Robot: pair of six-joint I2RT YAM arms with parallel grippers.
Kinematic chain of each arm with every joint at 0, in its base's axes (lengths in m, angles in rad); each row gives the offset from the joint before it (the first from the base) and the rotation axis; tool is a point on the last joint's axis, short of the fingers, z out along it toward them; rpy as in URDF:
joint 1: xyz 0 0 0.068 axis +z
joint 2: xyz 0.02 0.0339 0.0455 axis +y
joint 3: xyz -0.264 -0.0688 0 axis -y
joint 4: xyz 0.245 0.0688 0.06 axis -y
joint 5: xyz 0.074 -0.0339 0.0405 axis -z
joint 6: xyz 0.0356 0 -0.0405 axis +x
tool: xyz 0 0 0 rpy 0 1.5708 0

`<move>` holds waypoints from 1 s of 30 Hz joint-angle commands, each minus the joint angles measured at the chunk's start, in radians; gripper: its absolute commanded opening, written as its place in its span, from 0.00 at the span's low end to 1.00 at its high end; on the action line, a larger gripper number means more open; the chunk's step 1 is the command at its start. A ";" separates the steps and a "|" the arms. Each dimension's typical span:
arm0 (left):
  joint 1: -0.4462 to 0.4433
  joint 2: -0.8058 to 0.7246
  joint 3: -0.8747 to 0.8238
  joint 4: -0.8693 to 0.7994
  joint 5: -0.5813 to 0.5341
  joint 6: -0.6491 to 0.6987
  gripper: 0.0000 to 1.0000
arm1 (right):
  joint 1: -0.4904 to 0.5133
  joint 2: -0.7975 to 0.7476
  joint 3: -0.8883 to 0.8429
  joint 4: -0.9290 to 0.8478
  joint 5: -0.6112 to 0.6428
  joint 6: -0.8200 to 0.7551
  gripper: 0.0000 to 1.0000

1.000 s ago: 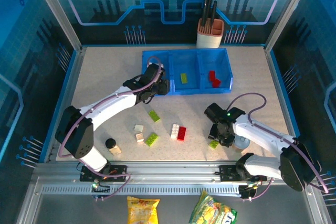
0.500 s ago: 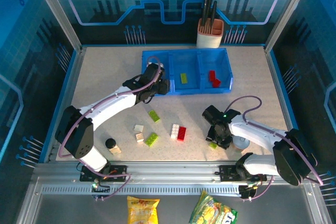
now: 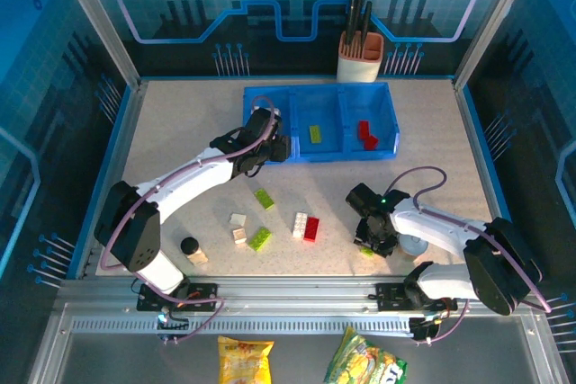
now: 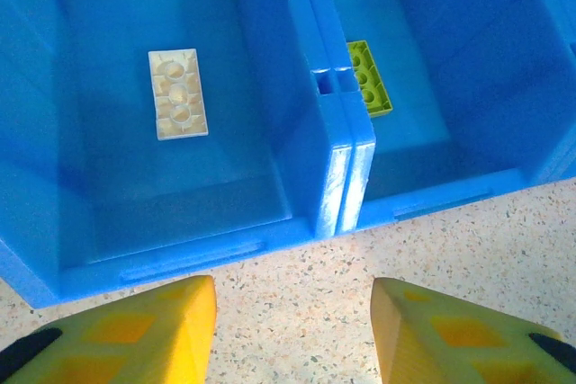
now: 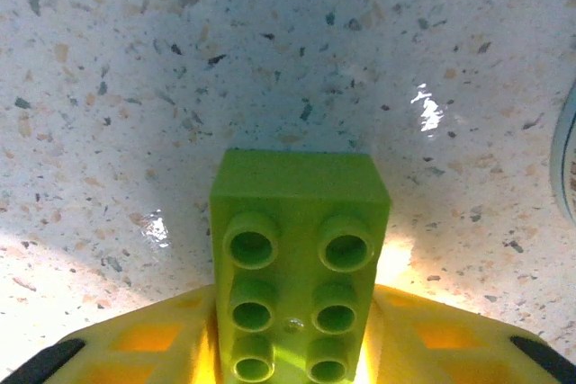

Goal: Sort the legos into containers by color
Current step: Pick up the lego from the bottom-right of the table.

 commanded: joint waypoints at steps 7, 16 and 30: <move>0.013 -0.027 -0.018 0.010 0.022 -0.023 0.49 | 0.021 0.000 0.004 -0.022 0.023 0.013 0.37; 0.025 -0.043 -0.033 -0.002 0.031 -0.026 0.49 | 0.024 -0.009 0.061 -0.016 0.042 -0.117 0.33; 0.067 -0.139 -0.131 -0.030 0.051 -0.043 0.50 | 0.027 0.096 0.269 -0.049 0.055 -0.479 0.35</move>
